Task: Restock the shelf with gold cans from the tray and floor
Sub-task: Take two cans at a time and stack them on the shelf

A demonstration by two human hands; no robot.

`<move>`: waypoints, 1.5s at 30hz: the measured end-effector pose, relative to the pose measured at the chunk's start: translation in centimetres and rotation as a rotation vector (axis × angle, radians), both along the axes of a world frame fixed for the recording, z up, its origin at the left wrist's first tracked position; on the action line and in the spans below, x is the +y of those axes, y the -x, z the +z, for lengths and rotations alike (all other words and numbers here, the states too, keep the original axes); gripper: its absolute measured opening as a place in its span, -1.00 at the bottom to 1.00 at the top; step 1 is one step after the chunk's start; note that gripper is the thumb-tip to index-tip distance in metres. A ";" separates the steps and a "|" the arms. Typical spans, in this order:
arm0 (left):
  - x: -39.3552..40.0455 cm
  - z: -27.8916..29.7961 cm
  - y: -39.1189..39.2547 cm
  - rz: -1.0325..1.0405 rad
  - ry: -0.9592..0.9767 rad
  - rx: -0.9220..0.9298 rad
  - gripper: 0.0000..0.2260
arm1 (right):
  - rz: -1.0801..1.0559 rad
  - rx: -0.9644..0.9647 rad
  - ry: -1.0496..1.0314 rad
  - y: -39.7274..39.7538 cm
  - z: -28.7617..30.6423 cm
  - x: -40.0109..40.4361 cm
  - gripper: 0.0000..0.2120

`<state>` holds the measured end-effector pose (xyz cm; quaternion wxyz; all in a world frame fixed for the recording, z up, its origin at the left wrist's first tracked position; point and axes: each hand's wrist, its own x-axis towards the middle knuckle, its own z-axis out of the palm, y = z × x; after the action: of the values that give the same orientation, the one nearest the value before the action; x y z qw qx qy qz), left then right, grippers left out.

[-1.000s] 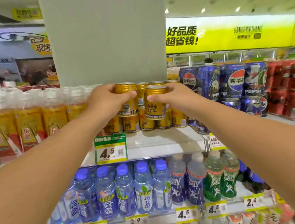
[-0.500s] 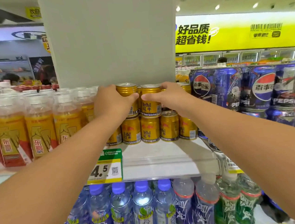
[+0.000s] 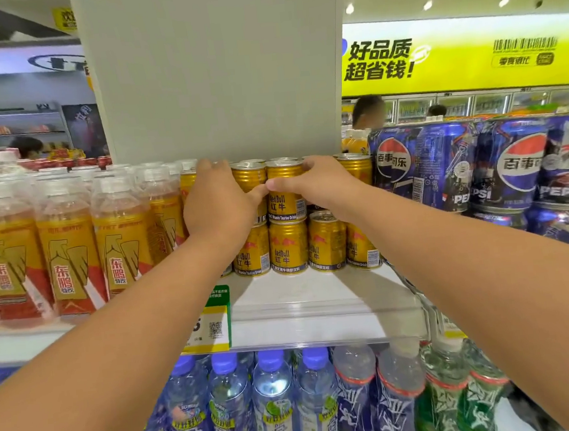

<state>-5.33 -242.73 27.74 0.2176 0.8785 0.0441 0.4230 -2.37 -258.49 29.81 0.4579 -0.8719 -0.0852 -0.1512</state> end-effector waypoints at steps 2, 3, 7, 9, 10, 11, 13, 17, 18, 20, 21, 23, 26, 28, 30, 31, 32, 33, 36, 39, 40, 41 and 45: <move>0.1 -0.4 0.0 0.000 -0.016 0.001 -0.44 | 0.000 -0.003 -0.001 -0.2 -0.2 0.0 0.06; 0.2 -0.5 0.1 -0.002 -0.024 -0.003 -0.44 | 0.007 -0.004 -0.001 -0.1 -0.3 0.0 0.03; 0.2 -0.8 0.1 0.011 -0.078 -0.003 -0.36 | 0.015 0.005 0.012 -0.1 -0.6 -0.2 -0.08; 0.2 -1.0 0.1 0.003 -0.089 -0.003 -0.29 | -0.019 -0.003 0.039 0.0 -0.8 -0.1 -0.05; 0.1 -1.1 0.2 -0.012 -0.082 -0.008 -0.28 | -0.032 -0.011 0.048 0.0 -0.9 0.0 -0.04; 0.1 -1.1 0.3 -0.032 -0.072 -0.011 -0.28 | -0.040 -0.019 0.056 0.1 -0.9 0.0 -0.04; 0.3 -1.5 0.5 -0.087 -0.065 -0.010 -0.27 | -0.059 -0.034 0.070 0.5 -1.1 0.1 -0.07; 1.5 -2.7 1.5 -0.210 -0.096 -0.028 -0.38 | -0.082 -0.059 0.162 1.5 -1.8 -0.3 -0.23; 2.0 -3.0 1.8 -0.210 -0.128 -0.039 -0.47 | -0.093 -0.073 0.201 1.9 -2.1 -0.4 -0.27; 3.0 -3.3 2.6 -0.165 -0.201 -0.033 -0.66 | -0.122 -0.112 0.304 2.8 -2.8 -0.8 -0.38; 3.5 -3.4 3.0 -0.148 -0.231 -0.012 -0.69 | -0.137 -0.122 0.363 3.2 -3.3 -0.9 -0.43; 4.5 -3.7 3.6 -0.145 -0.304 0.058 -0.66 | -0.142 -0.138 0.470 3.9 -4.3 -1.0 -0.49; 5.8 -4.3 4.4 -0.174 -0.440 0.154 -0.60 | -0.108 -0.153 0.545 5.1 -5.5 -0.8 -0.53; 6.5 -4.7 4.9 -0.175 -0.492 0.202 -0.54 | -0.084 -0.120 0.601 6.1 -6.0 -0.6 -0.47; 6.7 -5.0 5.3 -0.188 -0.508 0.271 -0.47 | -0.089 -0.087 0.659 7.0 -6.4 -0.5 -0.39; 6.8 -5.2 5.5 -0.200 -0.513 0.316 -0.42 | -0.097 -0.076 0.693 7.6 -6.5 -0.4 -0.34; 6.8 -5.3 5.8 -0.211 -0.521 0.355 -0.38 | -0.102 -0.067 0.731 8.3 -6.6 -0.3 -0.29; 6.7 -5.4 6.1 -0.221 -0.532 0.385 -0.35 | -0.102 -0.060 0.762 9.0 -6.6 -0.1 -0.27; 6.6 -5.8 7.2 -0.247 -0.560 0.445 -0.31 | -0.085 -0.034 0.795 11.2 -6.8 0.4 -0.26; 6.5 -6.3 8.5 -0.249 -0.568 0.489 -0.26 | -0.091 0.019 0.826 12.7 -7.0 0.8 -0.23; 6.4 -6.4 8.9 -0.247 -0.572 0.495 -0.26 | -0.092 0.034 0.834 13.2 -7.1 0.9 -0.23; 6.4 -6.6 9.3 -0.247 -0.573 0.499 -0.26 | -0.087 0.041 0.833 13.7 -7.2 0.9 -0.23; 5.9 -7.0 11.4 -0.235 -0.574 0.462 -0.26 | -0.055 0.024 0.841 16.1 -7.6 0.4 -0.23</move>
<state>-16.69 -236.84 20.76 -0.0059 0.9749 -0.1293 0.1813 -18.45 -258.12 22.22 0.0588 -0.9865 -0.1111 -0.1052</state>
